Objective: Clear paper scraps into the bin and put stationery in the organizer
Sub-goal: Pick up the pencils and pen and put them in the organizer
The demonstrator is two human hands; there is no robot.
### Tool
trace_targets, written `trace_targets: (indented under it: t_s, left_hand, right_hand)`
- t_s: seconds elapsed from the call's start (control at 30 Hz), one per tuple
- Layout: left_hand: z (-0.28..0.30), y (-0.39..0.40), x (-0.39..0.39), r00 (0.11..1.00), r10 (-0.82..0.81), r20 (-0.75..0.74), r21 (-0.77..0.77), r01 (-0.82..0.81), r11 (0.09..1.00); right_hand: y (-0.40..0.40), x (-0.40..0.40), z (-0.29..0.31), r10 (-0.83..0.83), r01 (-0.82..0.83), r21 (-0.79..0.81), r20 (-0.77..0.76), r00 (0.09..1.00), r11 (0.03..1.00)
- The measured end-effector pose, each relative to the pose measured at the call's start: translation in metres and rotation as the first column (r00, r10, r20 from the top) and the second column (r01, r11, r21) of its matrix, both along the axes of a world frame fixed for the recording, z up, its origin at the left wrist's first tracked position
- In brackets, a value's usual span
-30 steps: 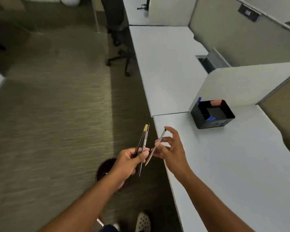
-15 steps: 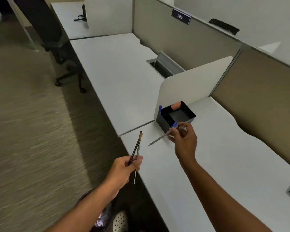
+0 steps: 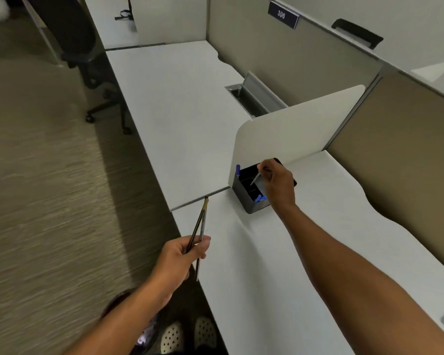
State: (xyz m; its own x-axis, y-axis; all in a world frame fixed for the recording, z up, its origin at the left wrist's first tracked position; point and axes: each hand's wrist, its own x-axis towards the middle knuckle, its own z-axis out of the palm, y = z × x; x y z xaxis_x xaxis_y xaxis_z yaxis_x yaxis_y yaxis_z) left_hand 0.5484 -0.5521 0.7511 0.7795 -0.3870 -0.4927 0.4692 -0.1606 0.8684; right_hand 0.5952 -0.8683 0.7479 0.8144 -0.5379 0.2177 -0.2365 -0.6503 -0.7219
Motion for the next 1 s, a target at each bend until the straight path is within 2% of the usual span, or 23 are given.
trace_targets:
  t_s: [0.2,0.37,0.43,0.5,0.57,0.6,0.67,0.73,0.77,0.8,0.83,0.9,1.0]
  left_hand:
    - [-0.004,-0.004,-0.001,0.998,0.056,-0.002,0.033,-0.056,0.998]
    - [-0.007,-0.010,-0.001,0.999,0.041,0.011,0.072,-0.042,0.997]
    - [-0.009,-0.013,0.004,0.999,0.030,0.034,0.110,-0.033,0.993]
    - [-0.011,-0.017,0.010,0.998,0.022,0.062,0.139,-0.030,0.990]
    - [-0.012,-0.023,0.014,0.995,0.001,0.099,0.149,-0.015,0.989]
    - [-0.011,-0.027,0.015,0.993,-0.019,0.116,0.152,0.002,0.988]
    - [-0.008,-0.035,0.018,0.989,-0.069,0.130,0.148,0.050,0.988]
    - [-0.006,-0.044,0.019,0.981,-0.132,0.139,0.152,0.110,0.982]
    - [-0.005,-0.048,0.019,0.976,-0.163,0.143,0.159,0.139,0.977]
    - [-0.005,-0.051,0.019,0.970,-0.192,0.147,0.166,0.167,0.972]
    - [-0.006,-0.055,0.018,0.965,-0.219,0.147,0.171,0.193,0.966]
    - [-0.004,-0.061,0.016,0.957,-0.261,0.126,0.182,0.236,0.954]
    - [-0.002,-0.066,0.014,0.963,-0.239,0.126,0.207,0.210,0.956]
  right_hand:
    - [-0.010,0.011,-0.028,0.084,-0.113,-0.125,-0.220,0.972,0.986]
    - [-0.017,0.009,-0.052,0.154,-0.195,-0.083,-0.358,0.921,0.977]
    - [-0.018,0.008,-0.050,0.125,-0.130,0.005,-0.309,0.943,0.991]
    - [-0.013,0.000,-0.037,0.003,0.010,0.120,-0.111,0.994,0.993]
    - [0.004,-0.016,-0.018,-0.175,0.154,0.210,0.084,0.981,0.965]
    - [0.015,-0.026,-0.011,-0.200,0.163,0.252,0.127,0.972,0.954]
    - [0.041,-0.045,-0.005,-0.070,0.008,0.444,0.123,0.990,0.896]
    - [0.067,-0.063,0.001,0.178,-0.167,0.691,0.057,0.982,0.703]
    - [0.074,-0.070,0.003,0.266,-0.209,0.764,0.050,0.963,0.611]
    - [0.078,-0.074,0.002,0.312,-0.231,0.789,0.053,0.948,0.569]
    - [0.080,-0.076,0.003,0.325,-0.247,0.786,0.062,0.944,0.567]
    - [0.078,-0.076,0.005,0.310,-0.244,0.743,0.052,0.949,0.624]
    - [0.065,-0.069,0.010,0.210,-0.203,0.745,0.085,0.974,0.635]
